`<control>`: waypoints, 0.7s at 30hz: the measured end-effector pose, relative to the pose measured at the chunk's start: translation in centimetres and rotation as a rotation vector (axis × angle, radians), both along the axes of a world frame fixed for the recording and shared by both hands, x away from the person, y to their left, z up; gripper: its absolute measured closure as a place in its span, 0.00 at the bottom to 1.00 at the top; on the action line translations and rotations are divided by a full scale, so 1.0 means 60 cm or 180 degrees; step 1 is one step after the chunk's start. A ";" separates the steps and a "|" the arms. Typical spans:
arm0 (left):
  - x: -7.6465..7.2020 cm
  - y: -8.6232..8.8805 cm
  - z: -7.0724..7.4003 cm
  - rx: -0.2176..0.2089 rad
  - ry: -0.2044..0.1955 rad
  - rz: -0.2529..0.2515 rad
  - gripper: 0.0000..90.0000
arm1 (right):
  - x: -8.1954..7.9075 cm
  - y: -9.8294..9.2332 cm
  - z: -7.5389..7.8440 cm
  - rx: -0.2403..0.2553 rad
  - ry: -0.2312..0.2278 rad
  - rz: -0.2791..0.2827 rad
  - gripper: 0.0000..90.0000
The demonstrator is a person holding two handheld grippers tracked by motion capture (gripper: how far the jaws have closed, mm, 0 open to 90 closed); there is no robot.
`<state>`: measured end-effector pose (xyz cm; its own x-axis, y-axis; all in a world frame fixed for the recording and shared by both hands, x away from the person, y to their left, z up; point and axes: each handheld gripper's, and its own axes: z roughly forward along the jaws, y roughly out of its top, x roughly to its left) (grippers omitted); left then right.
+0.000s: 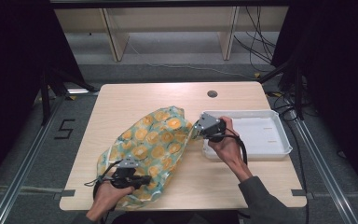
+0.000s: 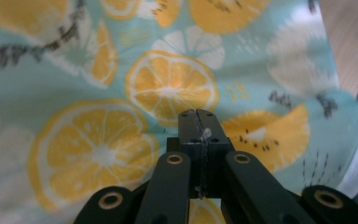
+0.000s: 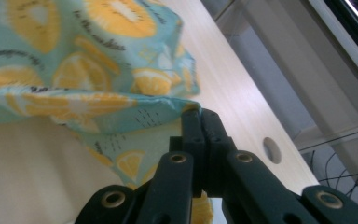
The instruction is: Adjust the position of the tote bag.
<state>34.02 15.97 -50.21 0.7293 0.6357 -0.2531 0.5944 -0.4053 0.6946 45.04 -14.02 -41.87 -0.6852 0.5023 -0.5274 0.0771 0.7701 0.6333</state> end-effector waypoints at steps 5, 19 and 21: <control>0.008 -0.063 0.006 -0.0060 -0.0026 -0.0191 0.99 | 0.052 -0.009 -0.008 0.0080 -0.0066 -0.0157 1.00; 0.008 -0.116 0.057 -0.0158 -0.0144 -0.0243 0.67 | 0.011 -0.105 0.021 0.0901 0.0663 -0.0480 0.50; 0.001 -0.092 0.077 -0.0157 -0.0268 -0.0181 0.60 | -0.024 -0.104 0.030 0.1001 0.0742 -0.0426 0.47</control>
